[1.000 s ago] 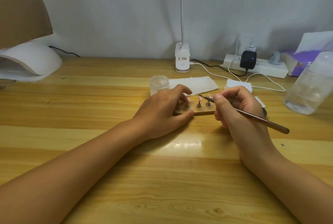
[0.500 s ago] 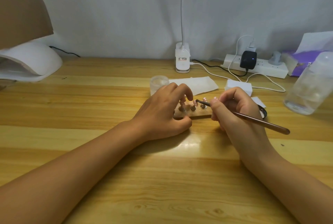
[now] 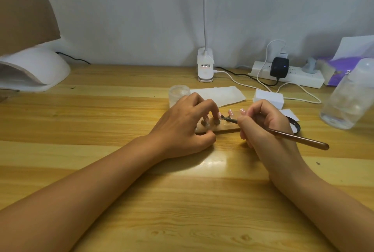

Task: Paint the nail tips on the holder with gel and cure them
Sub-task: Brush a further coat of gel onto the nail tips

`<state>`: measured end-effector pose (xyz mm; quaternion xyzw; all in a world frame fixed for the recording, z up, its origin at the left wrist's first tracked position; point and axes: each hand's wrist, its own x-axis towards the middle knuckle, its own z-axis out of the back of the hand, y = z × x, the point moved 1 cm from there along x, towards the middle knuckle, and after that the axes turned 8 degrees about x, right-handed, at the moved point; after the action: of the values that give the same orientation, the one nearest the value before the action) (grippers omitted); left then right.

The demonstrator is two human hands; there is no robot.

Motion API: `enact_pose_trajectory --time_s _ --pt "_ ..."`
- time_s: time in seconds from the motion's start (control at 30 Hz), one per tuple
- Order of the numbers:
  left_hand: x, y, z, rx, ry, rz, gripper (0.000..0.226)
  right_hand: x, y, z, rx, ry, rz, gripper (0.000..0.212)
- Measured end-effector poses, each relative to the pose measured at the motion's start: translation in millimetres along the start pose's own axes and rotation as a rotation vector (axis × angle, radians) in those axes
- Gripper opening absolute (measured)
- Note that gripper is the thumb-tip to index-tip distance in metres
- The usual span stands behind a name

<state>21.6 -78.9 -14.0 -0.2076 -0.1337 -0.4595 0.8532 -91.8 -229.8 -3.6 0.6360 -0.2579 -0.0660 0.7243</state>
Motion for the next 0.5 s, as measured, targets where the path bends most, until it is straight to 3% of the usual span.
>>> enact_pose_trajectory --time_s 0.3,0.5 --pt "0.3 0.1 -0.5 -0.003 -0.018 -0.008 0.028 -3.1 3.8 3.3 0.007 -0.113 0.09 0.01" --pt "-0.2 0.7 -0.3 -0.013 -0.026 -0.012 0.028 -1.5 3.7 2.7 0.024 -0.114 0.039 0.008"
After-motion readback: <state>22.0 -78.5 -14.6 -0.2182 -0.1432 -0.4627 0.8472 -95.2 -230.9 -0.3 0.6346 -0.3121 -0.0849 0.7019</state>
